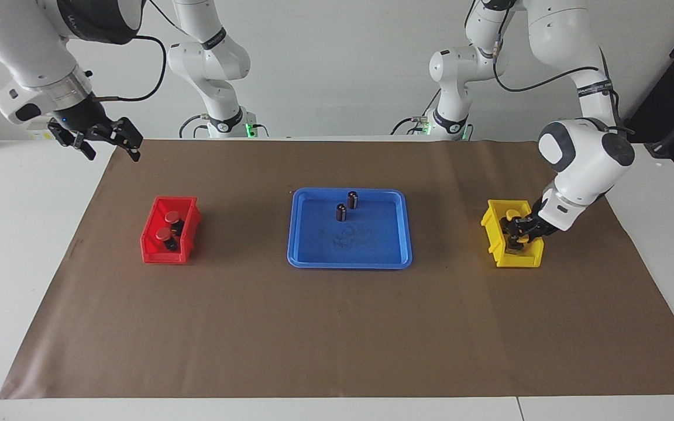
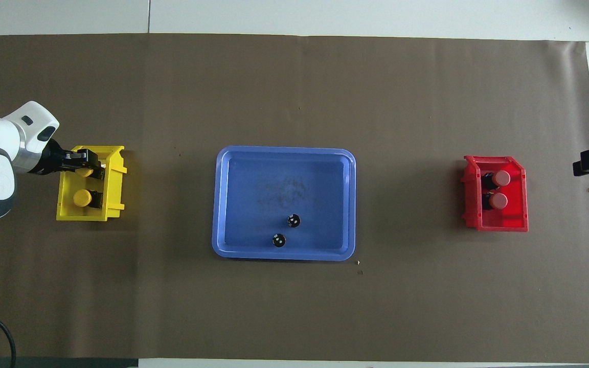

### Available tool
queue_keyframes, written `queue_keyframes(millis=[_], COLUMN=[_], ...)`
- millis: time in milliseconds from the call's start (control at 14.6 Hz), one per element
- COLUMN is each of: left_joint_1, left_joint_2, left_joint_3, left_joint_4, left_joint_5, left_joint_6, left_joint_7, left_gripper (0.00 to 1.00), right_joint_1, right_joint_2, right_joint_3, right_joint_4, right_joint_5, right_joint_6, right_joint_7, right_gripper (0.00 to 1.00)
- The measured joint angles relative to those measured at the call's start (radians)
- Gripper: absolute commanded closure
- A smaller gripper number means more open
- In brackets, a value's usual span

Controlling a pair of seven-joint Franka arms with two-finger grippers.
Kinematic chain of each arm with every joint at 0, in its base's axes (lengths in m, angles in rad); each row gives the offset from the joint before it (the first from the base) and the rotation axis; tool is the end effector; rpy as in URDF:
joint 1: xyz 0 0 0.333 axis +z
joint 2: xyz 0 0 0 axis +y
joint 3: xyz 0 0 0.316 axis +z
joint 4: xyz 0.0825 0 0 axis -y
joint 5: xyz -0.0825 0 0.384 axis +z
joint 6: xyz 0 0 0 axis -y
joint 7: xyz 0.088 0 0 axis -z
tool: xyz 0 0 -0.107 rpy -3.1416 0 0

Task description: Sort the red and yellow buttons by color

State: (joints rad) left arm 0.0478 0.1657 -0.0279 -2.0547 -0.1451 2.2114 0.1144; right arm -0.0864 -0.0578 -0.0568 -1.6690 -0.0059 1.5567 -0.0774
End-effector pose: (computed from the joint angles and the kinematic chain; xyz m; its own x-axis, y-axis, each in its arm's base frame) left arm 0.5764 0.0070 0.3570 1.0000 -0.0068 -0.0006 -0.0067 -0.9927 0.1206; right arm 0.5275 -0.0776 0.6085 0.9964 -0.0653 -0.0546 -0.0655 -0.9978 -0.0016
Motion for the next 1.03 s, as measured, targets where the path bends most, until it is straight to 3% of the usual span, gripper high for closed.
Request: queue_keyframes(millis=[206,275,343,481,687,1030], left_joint_1=[0.000,0.000,0.000,-0.001,-0.047,-0.095], left_joint_2=[0.000,-0.001,-0.002,-0.006,-0.009,-0.054], left_joint_3=[0.000,0.000,0.000,-0.002,-0.011,-0.010], left_joint_4=[0.022,0.049,0.091,0.190,0.321,0.471], left_joint_5=[0.000,0.000,0.000,0.029,0.191,0.204], left_joint_6=[-0.015,-0.043,-0.088,-0.187,-0.318,-0.508], left_joint_7=[0.000,0.000,0.003,0.021,0.039,0.032], left_gripper=[0.30,0.23,0.02,0.00,0.00,0.00], right_joint_1=[0.001,0.001,0.001,0.001,0.001,0.001], right_joint_2=[0.000,0.000,0.000,0.000,0.000,0.000], right_joint_3=[0.000,0.000,0.000,0.000,0.000,0.000], right_joint_4=[0.000,0.000,0.000,0.000,0.000,0.000], right_joint_5=[0.000,0.000,0.000,0.000,0.000,0.000], right_joint_6=[0.003,0.003,0.003,0.003,0.003,0.003], right_joint_7=[0.000,0.000,0.000,0.000,0.000,0.000], right_gripper=[0.00,0.00,0.00,0.00,0.00,0.00])
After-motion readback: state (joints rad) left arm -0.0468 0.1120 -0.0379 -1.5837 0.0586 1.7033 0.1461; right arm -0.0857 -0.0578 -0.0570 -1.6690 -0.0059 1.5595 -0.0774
